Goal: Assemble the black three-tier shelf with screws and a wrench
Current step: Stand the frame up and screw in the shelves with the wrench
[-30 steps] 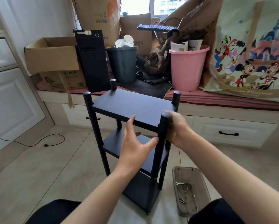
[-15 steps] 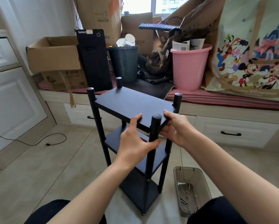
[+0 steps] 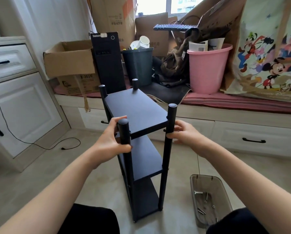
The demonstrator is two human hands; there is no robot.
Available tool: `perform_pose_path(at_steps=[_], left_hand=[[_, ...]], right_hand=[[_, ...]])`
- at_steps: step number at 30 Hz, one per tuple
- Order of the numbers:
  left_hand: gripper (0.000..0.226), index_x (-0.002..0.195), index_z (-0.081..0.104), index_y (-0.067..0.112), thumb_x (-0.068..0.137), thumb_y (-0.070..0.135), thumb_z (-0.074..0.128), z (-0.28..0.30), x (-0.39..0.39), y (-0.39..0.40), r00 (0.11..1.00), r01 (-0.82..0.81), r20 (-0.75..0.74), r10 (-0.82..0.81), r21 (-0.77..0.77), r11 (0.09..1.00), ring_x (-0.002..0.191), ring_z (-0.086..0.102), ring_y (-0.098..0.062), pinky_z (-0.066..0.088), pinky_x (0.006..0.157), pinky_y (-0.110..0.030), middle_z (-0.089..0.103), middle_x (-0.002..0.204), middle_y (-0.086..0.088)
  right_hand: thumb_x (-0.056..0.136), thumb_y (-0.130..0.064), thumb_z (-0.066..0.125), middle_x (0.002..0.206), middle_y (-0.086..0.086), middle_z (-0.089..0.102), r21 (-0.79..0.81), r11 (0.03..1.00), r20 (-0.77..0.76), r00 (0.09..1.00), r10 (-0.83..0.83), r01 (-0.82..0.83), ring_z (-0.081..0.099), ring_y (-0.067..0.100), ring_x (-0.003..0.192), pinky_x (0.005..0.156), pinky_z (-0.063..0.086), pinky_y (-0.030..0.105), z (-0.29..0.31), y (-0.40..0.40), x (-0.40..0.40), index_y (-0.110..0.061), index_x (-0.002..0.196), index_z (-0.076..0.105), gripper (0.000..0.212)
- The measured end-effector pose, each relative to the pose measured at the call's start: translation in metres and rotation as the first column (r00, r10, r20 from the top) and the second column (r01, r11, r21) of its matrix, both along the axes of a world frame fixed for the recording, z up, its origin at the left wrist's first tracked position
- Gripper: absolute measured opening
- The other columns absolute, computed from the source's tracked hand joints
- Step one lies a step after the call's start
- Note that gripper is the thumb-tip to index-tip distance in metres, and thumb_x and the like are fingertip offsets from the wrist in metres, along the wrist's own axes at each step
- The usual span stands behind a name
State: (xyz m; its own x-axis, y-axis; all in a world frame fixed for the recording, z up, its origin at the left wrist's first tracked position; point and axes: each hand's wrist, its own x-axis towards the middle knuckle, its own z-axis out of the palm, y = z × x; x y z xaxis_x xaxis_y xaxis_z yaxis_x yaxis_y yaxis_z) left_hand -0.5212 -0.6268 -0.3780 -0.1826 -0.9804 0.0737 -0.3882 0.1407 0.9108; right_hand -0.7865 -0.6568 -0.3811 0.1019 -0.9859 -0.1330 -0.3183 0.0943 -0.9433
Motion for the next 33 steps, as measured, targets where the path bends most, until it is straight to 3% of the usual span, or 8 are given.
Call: perform_pose_path(at_steps=[7, 11, 14, 17, 21, 25, 29, 33], left_hand=[[0.087, 0.127, 0.047, 0.061, 0.078, -0.005, 0.072, 0.002, 0.023, -0.008, 0.999, 0.031, -0.017, -0.031, 0.010, 0.999, 0.112, 0.066, -0.023, 0.057, 0.086, -0.026, 0.055, 0.135, -0.006], [0.069, 0.120, 0.048, 0.073, 0.090, 0.018, 0.075, -0.006, 0.029, -0.002, 0.992, -0.090, -0.095, 0.089, -0.002, 0.996, 0.117, 0.065, -0.009, 0.048, 0.104, -0.038, 0.067, 0.125, 0.017], [0.060, 0.140, 0.050, 0.041, 0.089, 0.023, 0.077, -0.021, 0.022, 0.004, 0.921, -0.330, -0.208, 0.329, 0.032, 0.943, 0.108, 0.067, -0.006, 0.049, 0.099, -0.036, 0.070, 0.117, 0.013], [0.041, 0.120, 0.059, 0.009, 0.085, 0.016, 0.079, -0.030, 0.005, 0.018, 0.737, -0.601, -0.234, 0.634, 0.204, 0.773, 0.095, 0.067, -0.020, 0.055, 0.086, -0.036, 0.067, 0.101, -0.003], [0.015, 0.098, 0.070, 0.004, 0.089, 0.015, 0.074, -0.033, -0.032, 0.038, 0.743, -0.382, -0.379, 0.552, 0.437, 0.814, 0.080, 0.073, -0.019, 0.056, 0.080, -0.031, 0.073, 0.090, -0.010], [0.053, 0.118, 0.069, 0.009, 0.080, 0.046, 0.070, -0.015, -0.067, 0.025, 0.614, 0.008, -0.703, 0.358, 0.459, 0.889, 0.115, 0.066, -0.017, 0.043, 0.106, -0.036, 0.074, 0.118, -0.001], [0.050, 0.128, 0.065, 0.012, 0.091, 0.045, 0.066, -0.007, -0.081, 0.000, 0.516, -0.076, -0.744, 0.423, 0.452, 0.889, 0.122, 0.062, -0.016, 0.037, 0.114, -0.038, 0.070, 0.125, -0.001], [0.022, 0.112, 0.060, 0.009, 0.096, 0.024, 0.062, -0.009, -0.083, -0.013, 0.400, -0.112, -0.817, 0.415, 0.406, 0.907, 0.095, 0.063, -0.023, 0.053, 0.085, -0.032, 0.063, 0.108, -0.010]], right_hand=[[0.089, -0.008, 0.069, 0.100, 0.010, 0.073, -0.216, 0.972, 0.001, 0.995, 0.095, -0.092, 0.068, 0.017, 0.095, 0.093, 0.054, 0.036, -0.012, 0.007, 0.012, -0.010, 0.099, 0.071, 0.010], [0.083, -0.013, 0.077, 0.090, -0.003, 0.076, -0.252, 0.963, -0.009, 0.995, 0.099, -0.098, 0.072, 0.012, 0.091, 0.096, 0.054, 0.043, -0.020, 0.011, 0.022, -0.019, 0.089, 0.074, 0.009], [0.081, -0.016, 0.079, 0.091, -0.001, 0.077, -0.269, 0.962, 0.034, 0.998, 0.057, -0.046, 0.073, 0.016, 0.092, 0.095, 0.055, 0.045, -0.024, 0.012, 0.032, -0.018, 0.091, 0.075, 0.011], [0.080, -0.019, 0.080, 0.087, -0.001, 0.077, -0.303, 0.953, 0.035, 0.999, 0.025, -0.013, 0.073, 0.016, 0.089, 0.091, 0.056, 0.046, -0.027, 0.013, 0.037, -0.017, 0.091, 0.076, 0.012], [0.080, -0.017, 0.081, 0.083, 0.002, 0.076, -0.338, 0.941, 0.024, 1.000, -0.008, 0.015, 0.073, 0.020, 0.086, 0.086, 0.058, 0.046, -0.028, 0.017, 0.045, -0.011, 0.087, 0.075, 0.011], [0.082, -0.015, 0.078, 0.080, -0.002, 0.076, -0.400, 0.917, -0.002, 1.000, -0.002, 0.001, 0.073, 0.013, 0.081, 0.080, 0.059, 0.040, -0.029, 0.022, 0.053, -0.017, 0.084, 0.076, 0.004], [0.082, -0.017, 0.078, 0.079, 0.007, 0.075, -0.425, 0.905, -0.044, 0.998, -0.045, 0.022, 0.072, 0.024, 0.082, 0.079, 0.057, 0.044, -0.031, 0.024, 0.056, -0.007, 0.085, 0.075, 0.011], [0.082, -0.017, 0.078, 0.081, 0.000, 0.076, -0.444, 0.896, -0.044, 0.998, -0.044, 0.020, 0.073, 0.013, 0.082, 0.081, 0.057, 0.038, -0.031, 0.026, 0.059, -0.010, 0.089, 0.077, 0.010]])
